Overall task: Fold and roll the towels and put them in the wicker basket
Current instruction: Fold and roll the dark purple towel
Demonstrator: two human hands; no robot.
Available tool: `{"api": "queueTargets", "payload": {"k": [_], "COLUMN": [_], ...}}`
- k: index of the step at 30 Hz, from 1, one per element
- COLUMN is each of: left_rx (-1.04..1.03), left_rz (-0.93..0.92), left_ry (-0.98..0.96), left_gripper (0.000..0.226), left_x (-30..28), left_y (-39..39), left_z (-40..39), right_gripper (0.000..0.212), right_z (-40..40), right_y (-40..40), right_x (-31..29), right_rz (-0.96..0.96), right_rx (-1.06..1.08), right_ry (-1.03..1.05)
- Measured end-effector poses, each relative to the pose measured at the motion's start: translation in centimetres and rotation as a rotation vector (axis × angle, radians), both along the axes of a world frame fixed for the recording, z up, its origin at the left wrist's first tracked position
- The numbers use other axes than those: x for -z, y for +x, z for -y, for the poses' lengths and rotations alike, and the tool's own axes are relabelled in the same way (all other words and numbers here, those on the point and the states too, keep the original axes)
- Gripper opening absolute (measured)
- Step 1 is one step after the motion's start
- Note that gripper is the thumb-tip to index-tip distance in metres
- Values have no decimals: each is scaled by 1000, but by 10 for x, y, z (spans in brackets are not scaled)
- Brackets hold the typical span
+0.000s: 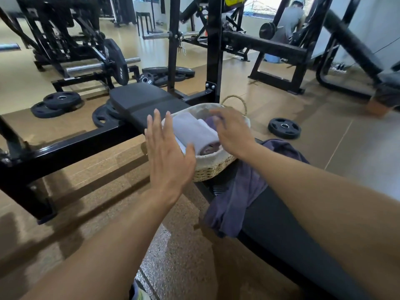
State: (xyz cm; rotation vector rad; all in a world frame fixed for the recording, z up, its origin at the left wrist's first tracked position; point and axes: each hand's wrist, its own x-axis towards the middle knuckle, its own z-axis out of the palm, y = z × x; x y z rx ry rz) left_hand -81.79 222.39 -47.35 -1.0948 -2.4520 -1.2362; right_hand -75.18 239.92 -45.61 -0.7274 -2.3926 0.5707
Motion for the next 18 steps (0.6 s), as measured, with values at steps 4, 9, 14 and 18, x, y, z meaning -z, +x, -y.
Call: {"api": "queueTargets", "payload": {"k": [4,9,14,18], "left_rx": [217,475,487,475], "left_rz": [-251,-8,24,68], "left_ry": [250,-280,-671,-584], "left_gripper": [34,20,51,42], "left_x": [-9,12,50,54], "left_y": [26,64,89,85], "left_z": [1,4,4,1], "right_gripper": [20,37,17,28], "right_z": [-27,-35,-8,9], "right_y": [74,146,175,197], "right_x": [32,69,42,21], "right_rz": [31,625,793,825], "right_rx": [268,178,123,23], "right_ry": [143,-4,-4,-212]}}
